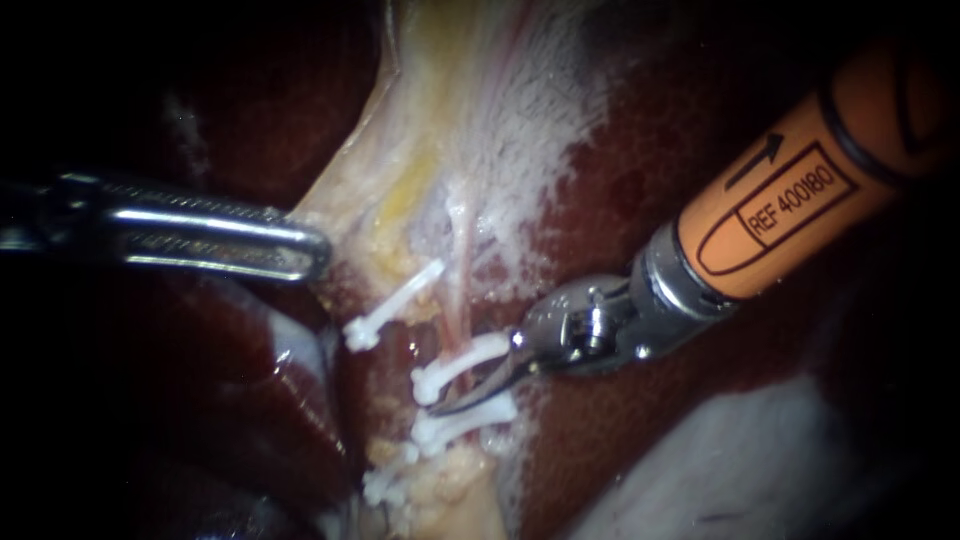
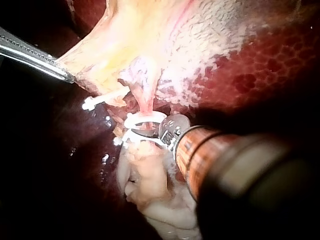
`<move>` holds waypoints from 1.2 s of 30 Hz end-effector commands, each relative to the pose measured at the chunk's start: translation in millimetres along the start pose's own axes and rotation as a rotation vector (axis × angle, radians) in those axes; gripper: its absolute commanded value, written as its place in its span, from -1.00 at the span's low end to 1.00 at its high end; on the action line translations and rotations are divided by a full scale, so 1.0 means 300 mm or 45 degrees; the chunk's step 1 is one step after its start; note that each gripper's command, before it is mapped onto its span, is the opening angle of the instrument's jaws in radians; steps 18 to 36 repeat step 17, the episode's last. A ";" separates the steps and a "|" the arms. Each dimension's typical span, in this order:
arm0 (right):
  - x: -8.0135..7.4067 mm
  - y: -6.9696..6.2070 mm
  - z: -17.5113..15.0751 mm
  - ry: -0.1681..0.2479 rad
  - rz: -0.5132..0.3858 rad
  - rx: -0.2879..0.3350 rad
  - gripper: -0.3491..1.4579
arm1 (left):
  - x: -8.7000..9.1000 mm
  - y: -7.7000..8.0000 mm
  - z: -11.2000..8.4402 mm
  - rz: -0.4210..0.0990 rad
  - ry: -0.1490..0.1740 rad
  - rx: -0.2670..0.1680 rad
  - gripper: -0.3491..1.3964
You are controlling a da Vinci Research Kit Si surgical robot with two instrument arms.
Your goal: Go to the cutting position right tube
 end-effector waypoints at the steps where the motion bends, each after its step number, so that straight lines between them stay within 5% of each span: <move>1: -0.0001 0.0000 0.000 0.000 0.000 -0.001 -0.33 | -0.0001 0.0000 -0.0001 0.000 0.000 0.000 -1.00; 36: -0.0002 0.0000 0.000 0.000 0.000 -0.001 -0.27 | 0.0000 0.0000 0.0003 0.000 0.000 -0.001 -1.00</move>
